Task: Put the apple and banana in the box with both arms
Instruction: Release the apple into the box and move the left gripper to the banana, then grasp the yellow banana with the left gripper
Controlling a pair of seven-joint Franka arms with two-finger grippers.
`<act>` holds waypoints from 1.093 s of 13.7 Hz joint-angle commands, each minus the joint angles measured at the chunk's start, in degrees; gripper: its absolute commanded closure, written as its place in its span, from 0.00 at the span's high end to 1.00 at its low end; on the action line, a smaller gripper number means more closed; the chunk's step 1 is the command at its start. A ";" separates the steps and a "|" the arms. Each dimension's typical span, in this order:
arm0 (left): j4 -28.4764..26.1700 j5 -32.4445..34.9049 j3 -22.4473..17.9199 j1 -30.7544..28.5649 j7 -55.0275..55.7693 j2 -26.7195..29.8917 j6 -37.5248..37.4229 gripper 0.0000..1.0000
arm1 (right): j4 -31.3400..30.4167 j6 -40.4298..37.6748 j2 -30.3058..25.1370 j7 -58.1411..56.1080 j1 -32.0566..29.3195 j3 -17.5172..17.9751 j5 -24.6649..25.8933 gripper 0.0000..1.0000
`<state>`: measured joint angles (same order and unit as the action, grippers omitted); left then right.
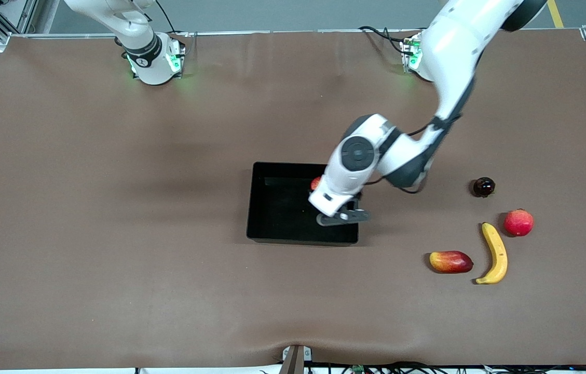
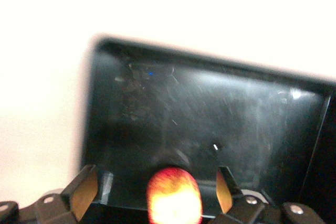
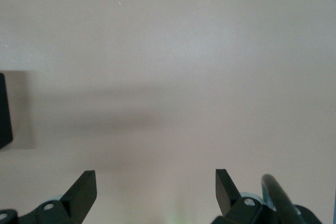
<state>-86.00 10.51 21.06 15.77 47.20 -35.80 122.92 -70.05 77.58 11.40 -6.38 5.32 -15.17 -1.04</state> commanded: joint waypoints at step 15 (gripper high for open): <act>-0.05 17.26 -0.84 -34.31 -20.72 -6.72 4.16 0.97 | -19.77 8.20 -15.36 -0.56 2.15 1.81 0.69 1.00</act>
<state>-86.51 25.86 19.82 -16.84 29.90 -40.07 124.46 -89.53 85.79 -3.04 -7.05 6.77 -13.28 -1.04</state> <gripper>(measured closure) 0.004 0.000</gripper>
